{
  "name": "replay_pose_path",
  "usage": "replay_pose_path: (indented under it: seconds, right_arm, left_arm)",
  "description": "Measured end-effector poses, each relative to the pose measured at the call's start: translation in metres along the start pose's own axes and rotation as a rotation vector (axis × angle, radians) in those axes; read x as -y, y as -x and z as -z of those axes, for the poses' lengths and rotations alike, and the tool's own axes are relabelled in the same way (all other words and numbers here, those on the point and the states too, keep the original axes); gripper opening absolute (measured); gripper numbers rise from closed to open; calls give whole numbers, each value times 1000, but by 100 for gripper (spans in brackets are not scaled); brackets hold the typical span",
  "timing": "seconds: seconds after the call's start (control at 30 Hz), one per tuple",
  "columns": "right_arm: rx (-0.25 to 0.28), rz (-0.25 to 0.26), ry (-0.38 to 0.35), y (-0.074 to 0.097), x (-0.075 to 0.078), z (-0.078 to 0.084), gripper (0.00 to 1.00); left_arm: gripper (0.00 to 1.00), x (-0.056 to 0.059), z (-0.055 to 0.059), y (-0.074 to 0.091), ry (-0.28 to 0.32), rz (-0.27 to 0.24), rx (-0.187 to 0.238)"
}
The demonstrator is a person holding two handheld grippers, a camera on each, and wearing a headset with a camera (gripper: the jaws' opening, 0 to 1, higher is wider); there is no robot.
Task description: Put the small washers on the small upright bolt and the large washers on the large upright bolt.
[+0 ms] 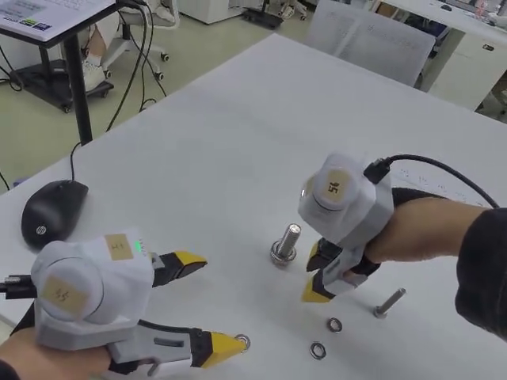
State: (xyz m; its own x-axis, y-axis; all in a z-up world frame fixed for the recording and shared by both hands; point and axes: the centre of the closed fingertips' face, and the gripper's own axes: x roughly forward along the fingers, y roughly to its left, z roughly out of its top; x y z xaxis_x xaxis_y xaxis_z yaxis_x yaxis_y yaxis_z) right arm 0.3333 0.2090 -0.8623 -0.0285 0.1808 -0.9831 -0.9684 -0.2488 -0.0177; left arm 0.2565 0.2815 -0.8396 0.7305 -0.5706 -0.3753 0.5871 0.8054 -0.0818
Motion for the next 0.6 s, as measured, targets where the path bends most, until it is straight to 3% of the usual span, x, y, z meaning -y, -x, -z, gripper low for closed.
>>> replay_pose_path:
  seconds: [0.6]
  right_arm:
    - [19, -28, 48, 0, -31, -17, 28]
  left_arm:
    - [65, 2, -6, 3, -10, -3, 8]
